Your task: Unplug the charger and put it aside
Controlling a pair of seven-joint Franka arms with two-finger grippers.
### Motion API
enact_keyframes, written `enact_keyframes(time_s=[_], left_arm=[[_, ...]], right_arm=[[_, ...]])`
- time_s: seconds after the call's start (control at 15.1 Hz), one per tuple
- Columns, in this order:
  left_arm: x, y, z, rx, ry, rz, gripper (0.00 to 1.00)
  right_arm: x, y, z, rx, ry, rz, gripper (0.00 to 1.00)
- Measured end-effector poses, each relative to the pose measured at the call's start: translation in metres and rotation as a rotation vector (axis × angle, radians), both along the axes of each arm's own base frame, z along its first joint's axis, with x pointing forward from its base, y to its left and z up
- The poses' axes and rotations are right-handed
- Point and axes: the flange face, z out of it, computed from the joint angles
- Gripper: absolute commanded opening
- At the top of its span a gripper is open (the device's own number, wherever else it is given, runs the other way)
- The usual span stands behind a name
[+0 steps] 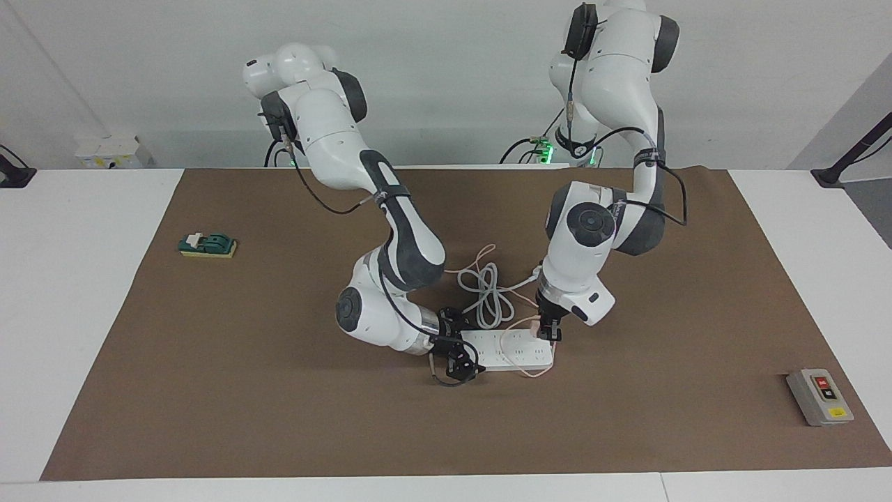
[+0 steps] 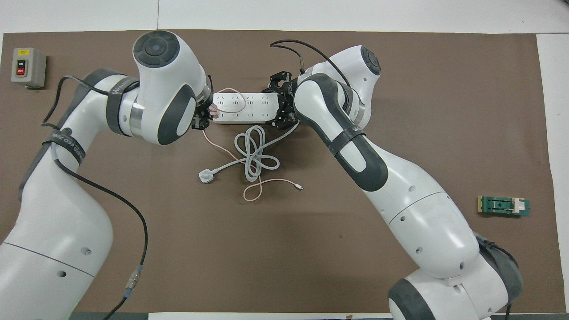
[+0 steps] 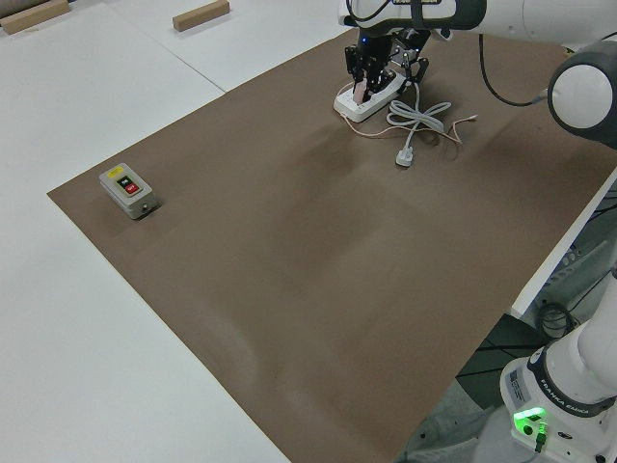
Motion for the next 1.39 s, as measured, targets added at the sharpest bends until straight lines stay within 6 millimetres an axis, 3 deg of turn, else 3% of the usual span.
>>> enact_keyframes(time_s=[0.2,0.33,0.4,0.46,0.53,0.6,0.66,0.73,0.79,0.86,0.99,1.19,1.39], left_arm=[[0.006,0.054,0.043,-0.001,0.012,-0.043,0.0],[0.004,0.1,0.07,-0.011,0.039,-0.101,0.0],[0.004,0.128,0.082,-0.017,0.052,-0.13,0.0],[0.002,0.158,0.09,-0.024,0.064,-0.165,0.0],[0.0,0.19,0.095,-0.032,0.078,-0.209,0.0],[-0.004,0.221,0.095,-0.041,0.094,-0.261,0.0],[-0.009,0.247,0.091,-0.05,0.107,-0.303,0.0],[-0.014,0.269,0.084,-0.059,0.122,-0.34,0.0],[-0.019,0.289,0.079,-0.07,0.134,-0.374,0.57],[-0.024,0.307,0.075,-0.079,0.14,-0.401,1.0],[-0.028,0.326,0.075,-0.089,0.139,-0.436,1.0],[-0.028,0.315,0.085,-0.091,0.122,-0.511,1.0],[-0.039,0.309,0.12,-0.085,0.086,-0.76,1.0]], right_arm=[[0.0,0.0,0.0,0.0,0.0,0.0,0.35],[0.0,0.0,0.0,0.0,0.0,0.0,0.44],[0.0,0.0,0.0,0.0,0.0,0.0,0.5],[0.0,0.0,0.0,0.0,0.0,0.0,0.63],[0.0,0.0,0.0,0.0,0.0,0.0,0.83],[0.0,0.0,0.0,0.0,0.0,0.0,0.93],[0.0,0.0,0.001,0.0,-0.001,0.001,1.0],[0.0,0.0,0.002,-0.001,-0.001,0.002,1.0],[0.001,-0.004,0.008,-0.004,-0.005,0.008,1.0],[0.004,-0.012,0.021,-0.01,-0.007,0.02,1.0],[0.01,-0.036,0.062,-0.033,-0.028,0.042,1.0],[0.008,-0.066,0.118,-0.076,-0.046,0.073,1.0],[-0.012,-0.112,0.185,-0.185,-0.097,0.184,1.0]])
